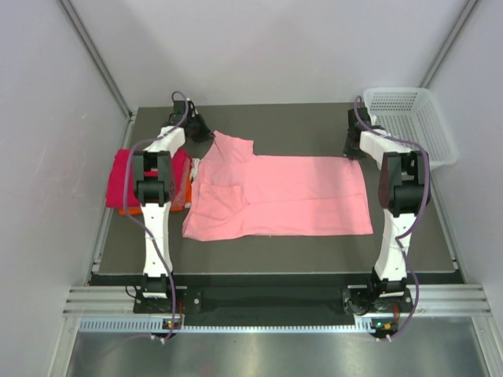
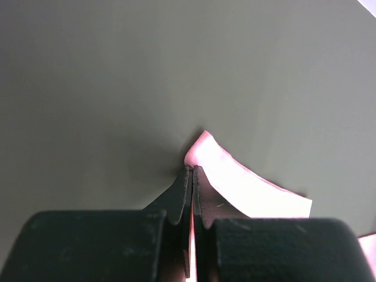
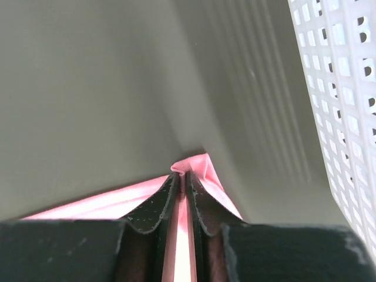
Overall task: Fold and stack the t-shirts
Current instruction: Fold the tshirt
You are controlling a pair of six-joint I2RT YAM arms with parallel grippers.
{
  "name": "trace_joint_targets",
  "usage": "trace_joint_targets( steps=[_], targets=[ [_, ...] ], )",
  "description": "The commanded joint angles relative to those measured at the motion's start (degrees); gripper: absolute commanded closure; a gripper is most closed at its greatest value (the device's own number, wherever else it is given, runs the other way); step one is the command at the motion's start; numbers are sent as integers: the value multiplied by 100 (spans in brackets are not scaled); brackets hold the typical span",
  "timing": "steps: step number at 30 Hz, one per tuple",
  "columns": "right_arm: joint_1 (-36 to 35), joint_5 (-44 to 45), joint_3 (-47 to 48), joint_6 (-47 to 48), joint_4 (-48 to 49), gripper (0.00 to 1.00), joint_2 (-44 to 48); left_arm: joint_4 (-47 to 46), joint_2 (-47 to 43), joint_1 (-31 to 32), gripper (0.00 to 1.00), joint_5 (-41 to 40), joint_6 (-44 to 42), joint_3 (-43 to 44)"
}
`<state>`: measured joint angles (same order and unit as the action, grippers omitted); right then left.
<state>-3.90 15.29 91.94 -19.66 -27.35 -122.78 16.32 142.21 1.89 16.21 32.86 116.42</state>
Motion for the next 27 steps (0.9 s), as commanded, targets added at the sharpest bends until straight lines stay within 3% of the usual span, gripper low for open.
trace_joint_targets(
  steps=[1,5,19,27],
  targets=[
    [4,132,219,41,-103,91,-18,-85,-361,22,100,-74,-113,-111],
    [-5,246,210,120,-77,100,131,-137,-361,92,100,-100,-140,-93],
    [-172,343,1097,200,-323,100,-272,-14,122,136,100,-285,88,803],
    [-67,150,2161,208,-666,100,-835,30,448,119,100,-504,300,1234]
  ],
)
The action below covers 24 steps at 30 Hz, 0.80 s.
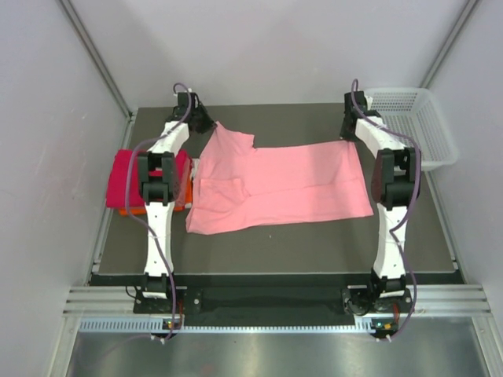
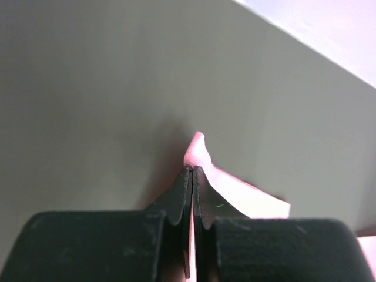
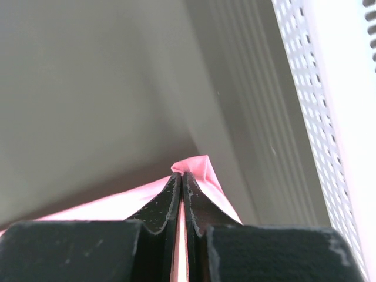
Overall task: Fold and stack the t-shirts
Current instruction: Fold the tshirt
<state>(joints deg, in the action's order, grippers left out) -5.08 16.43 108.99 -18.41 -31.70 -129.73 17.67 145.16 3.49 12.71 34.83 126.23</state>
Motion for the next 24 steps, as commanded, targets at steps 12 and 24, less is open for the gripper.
trace_joint_targets(
  steps=[12,24],
  targets=[
    [34,-52,-481,22,243,100,640,-659,-566,-41,100,329,-64,-564],
    [16,-16,-1643,13,560,100,1626,-1062,-2008,38,100,258,-485,-2276]
  ],
)
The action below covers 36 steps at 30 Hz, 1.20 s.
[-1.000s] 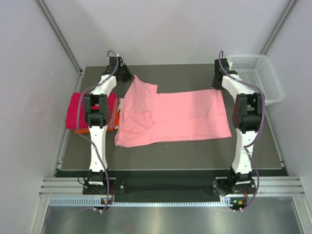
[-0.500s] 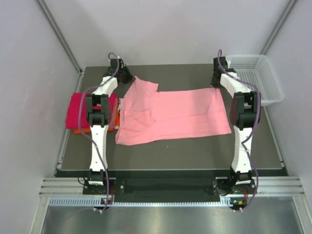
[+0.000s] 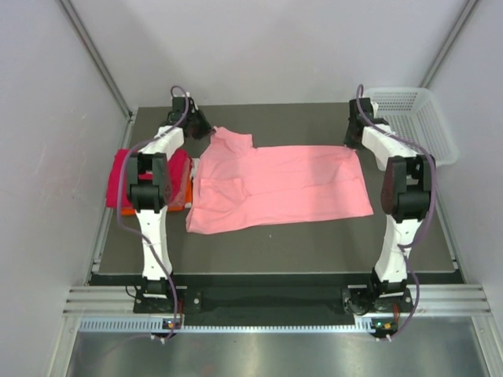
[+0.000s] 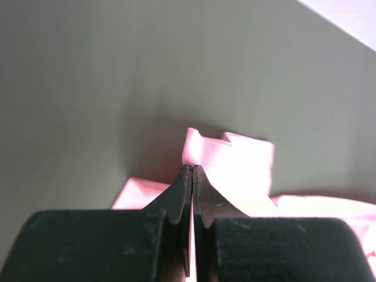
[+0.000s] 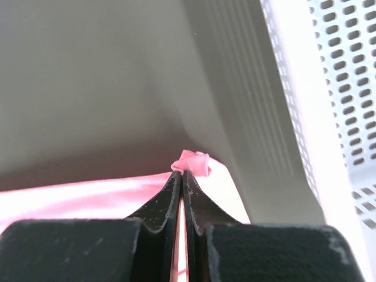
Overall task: Fold and stack the t-shirts
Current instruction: Fold the tshirt
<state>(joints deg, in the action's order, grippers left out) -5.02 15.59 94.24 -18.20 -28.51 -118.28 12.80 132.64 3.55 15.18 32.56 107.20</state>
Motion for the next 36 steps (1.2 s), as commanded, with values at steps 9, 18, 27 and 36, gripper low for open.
trace_joint_targets(
  steps=[9,18,27,36],
  targets=[
    [1,49,-669,-17,329,100,938,-945,-1494,207,100,73,-574,-1209],
    [9,-13,-907,-35,294,100,1149,-1174,-2653,497,100,-559,-935,-2438],
    [9,48,-1153,-61,311,100,1290,-1078,-3831,884,100,-1403,-1252,-3388],
    [36,207,-1618,-96,390,100,1764,-1007,-4870,1130,100,-1931,-1357,-4268]
  ],
)
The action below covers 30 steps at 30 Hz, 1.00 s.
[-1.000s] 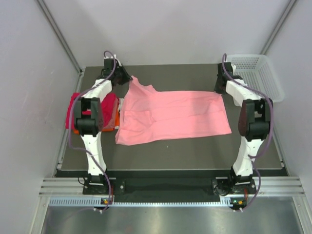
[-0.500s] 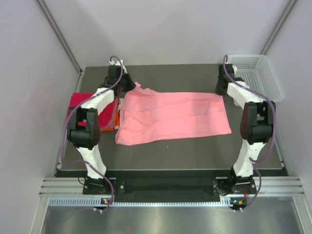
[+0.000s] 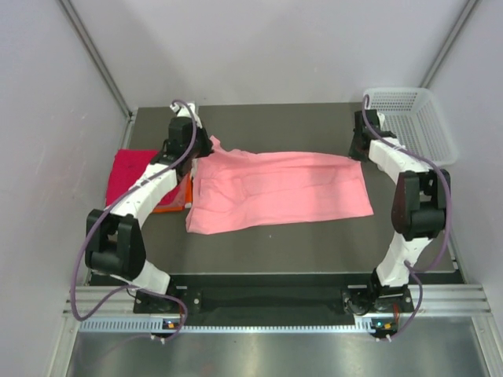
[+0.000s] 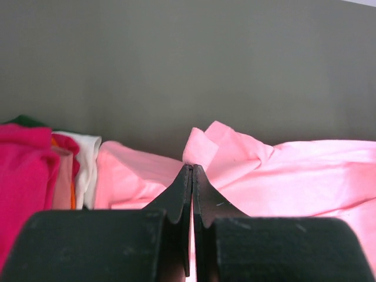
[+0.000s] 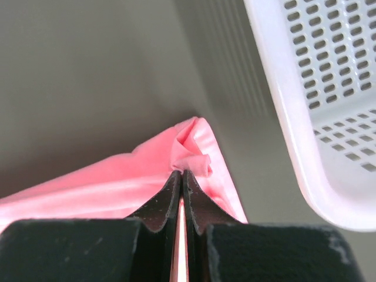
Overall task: Fold and stack the t-shirts
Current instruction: Fold the tshirt
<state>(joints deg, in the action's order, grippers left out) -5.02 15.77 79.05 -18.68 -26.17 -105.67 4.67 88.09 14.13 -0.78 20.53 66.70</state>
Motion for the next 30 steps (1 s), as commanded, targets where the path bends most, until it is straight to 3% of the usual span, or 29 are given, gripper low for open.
trace_joint_targets(
  steps=[1,13,21,24,25,26,27,29,30],
  targets=[
    [36,181,-152,-66,174,100,555,-177,-494,133,100,-362,-155,-279],
    [53,427,-1048,-259,393,100,1170,245,-1662,652,100,-828,-6,-1369],
    [45,576,-2015,-689,1026,99,1645,518,-2691,714,100,-960,591,-2678],
    [36,777,-2340,-935,1176,85,1865,518,-2973,775,100,-652,855,-3057],
    [27,839,-2472,-1006,1376,74,2100,526,-3095,775,99,-617,1021,-3144],
    [10,927,-2795,-1172,1491,64,2268,587,-3184,793,93,-565,1110,-3302],
    [-43,1145,-2963,-1243,1623,47,2444,640,-3280,810,83,-521,1206,-3364],
    [-157,1410,-3376,-1323,1973,39,2954,527,-3675,837,56,-459,1540,-3705],
    [-279,1542,-3500,-1305,2124,38,3103,309,-3833,872,51,-424,1611,-3838]
  ],
)
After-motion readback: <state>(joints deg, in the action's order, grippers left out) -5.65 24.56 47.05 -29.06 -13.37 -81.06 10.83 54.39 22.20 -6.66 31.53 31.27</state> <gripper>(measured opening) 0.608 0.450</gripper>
